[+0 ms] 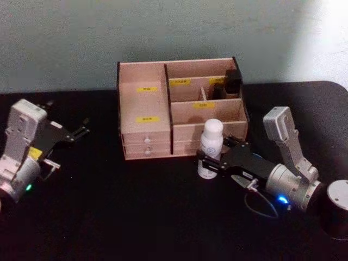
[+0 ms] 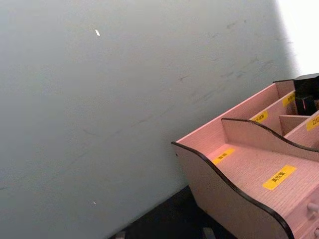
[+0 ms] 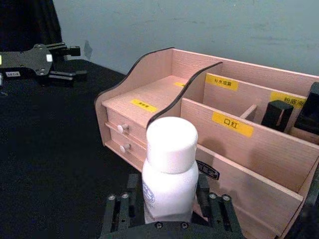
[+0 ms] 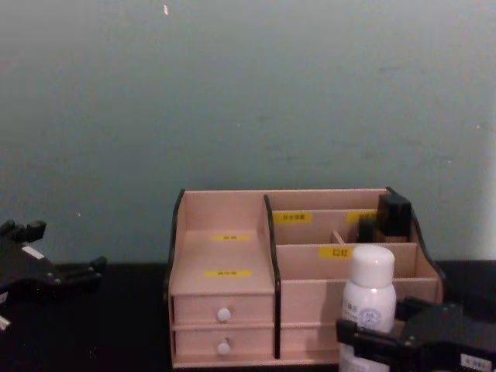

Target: Pick up the facial cleanser and watermelon frost from the table and place them into the tiered storage box.

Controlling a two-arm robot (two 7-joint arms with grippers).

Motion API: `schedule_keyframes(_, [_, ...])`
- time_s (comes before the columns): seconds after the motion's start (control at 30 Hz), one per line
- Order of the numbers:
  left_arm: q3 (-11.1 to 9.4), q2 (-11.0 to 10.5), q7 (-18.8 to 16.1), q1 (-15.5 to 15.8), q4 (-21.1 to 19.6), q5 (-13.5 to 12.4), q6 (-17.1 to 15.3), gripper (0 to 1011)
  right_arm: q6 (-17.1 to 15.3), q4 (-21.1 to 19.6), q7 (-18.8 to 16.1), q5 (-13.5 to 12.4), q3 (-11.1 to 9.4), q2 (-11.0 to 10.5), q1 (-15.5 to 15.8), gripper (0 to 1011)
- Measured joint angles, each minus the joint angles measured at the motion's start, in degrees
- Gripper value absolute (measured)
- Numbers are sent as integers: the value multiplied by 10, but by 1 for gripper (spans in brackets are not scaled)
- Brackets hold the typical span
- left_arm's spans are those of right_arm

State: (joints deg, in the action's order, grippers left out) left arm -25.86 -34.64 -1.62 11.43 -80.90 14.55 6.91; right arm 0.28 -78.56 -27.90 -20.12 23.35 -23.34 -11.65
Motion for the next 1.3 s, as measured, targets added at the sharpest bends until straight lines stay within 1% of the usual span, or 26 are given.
schedule_keyframes(0.03, [0, 0, 0, 0, 0, 0, 0, 1001, 0, 0, 0, 0, 0, 0, 0, 712])
schedule_keyframes(0.07, [0, 0, 0, 0, 0, 0, 0, 1001, 0, 0, 0, 0, 0, 0, 0, 712])
schedule_keyframes(0.1, [0, 0, 0, 0, 0, 0, 0, 1001, 0, 0, 0, 0, 0, 0, 0, 653])
schedule_keyframes(0.13, [0, 0, 0, 0, 0, 0, 0, 1001, 0, 0, 0, 0, 0, 0, 0, 653])
schedule_keyframes(0.2, [0, 0, 0, 0, 0, 0, 0, 1001, 0, 0, 0, 0, 0, 0, 0, 595])
schedule_keyframes(0.87, [0, 0, 0, 0, 0, 0, 0, 1001, -1, 0, -1, -1, 0, -1, 0, 595])
schedule_keyframes(1.13, [0, 0, 0, 0, 0, 0, 0, 1001, -16, -30, -1, -14, -8, -12, 11, 595])
schedule_keyframes(1.17, [0, 0, 0, 0, 0, 0, 0, 1001, -22, -46, 2, -18, -12, -17, 18, 595])
schedule_keyframes(1.2, [0, 0, 0, 0, 0, 0, 0, 1001, -22, -46, 2, -18, -12, -17, 18, 595])
schedule_keyframes(1.3, [0, 0, 0, 0, 0, 0, 0, 1001, -29, -69, 6, -26, -17, -24, 26, 595])
